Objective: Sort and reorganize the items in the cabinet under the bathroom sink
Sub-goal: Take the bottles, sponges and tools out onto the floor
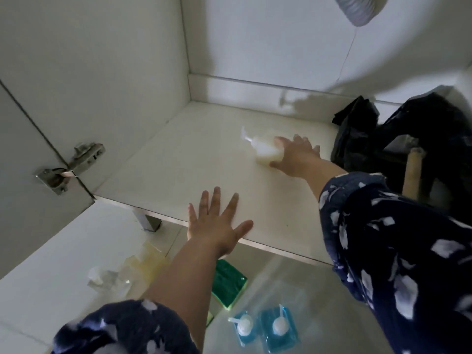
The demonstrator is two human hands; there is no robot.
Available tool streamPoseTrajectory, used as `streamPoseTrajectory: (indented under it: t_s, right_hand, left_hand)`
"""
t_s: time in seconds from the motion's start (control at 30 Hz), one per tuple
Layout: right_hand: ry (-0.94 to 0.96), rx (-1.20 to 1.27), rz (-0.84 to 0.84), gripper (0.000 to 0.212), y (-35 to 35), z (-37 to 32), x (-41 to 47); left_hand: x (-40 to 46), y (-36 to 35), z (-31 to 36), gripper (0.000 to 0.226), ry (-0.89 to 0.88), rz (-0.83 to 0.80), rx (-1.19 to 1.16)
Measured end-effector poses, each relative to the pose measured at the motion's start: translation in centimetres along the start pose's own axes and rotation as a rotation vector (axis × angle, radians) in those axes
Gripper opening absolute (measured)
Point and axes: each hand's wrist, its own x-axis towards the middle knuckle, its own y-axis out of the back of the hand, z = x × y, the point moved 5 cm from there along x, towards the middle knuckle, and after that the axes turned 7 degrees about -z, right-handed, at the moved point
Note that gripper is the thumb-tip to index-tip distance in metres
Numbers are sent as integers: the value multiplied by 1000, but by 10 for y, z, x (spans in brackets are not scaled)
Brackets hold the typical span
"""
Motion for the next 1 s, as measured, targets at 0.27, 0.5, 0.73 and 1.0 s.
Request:
streamPoseTrajectory:
  t_s: [0.27, 0.5, 0.73, 1.0]
  right_hand:
    - [-13, 176, 99, 61, -5, 1, 11]
    - [125, 467, 129, 66, -7, -17, -29]
    - [234, 1250, -317, 61, -28, -40, -78]
    - [190, 596, -214, 48, -65, -69, -101]
  left_hand:
    - [-1, -1, -1, 74, -2, -4, -38]
    - [3, 20, -1, 76, 11, -113, -231]
    - [-28, 64, -6, 80, -169, 135, -1215]
    - [-61, 61, -60, 87, -64, 258, -1413]
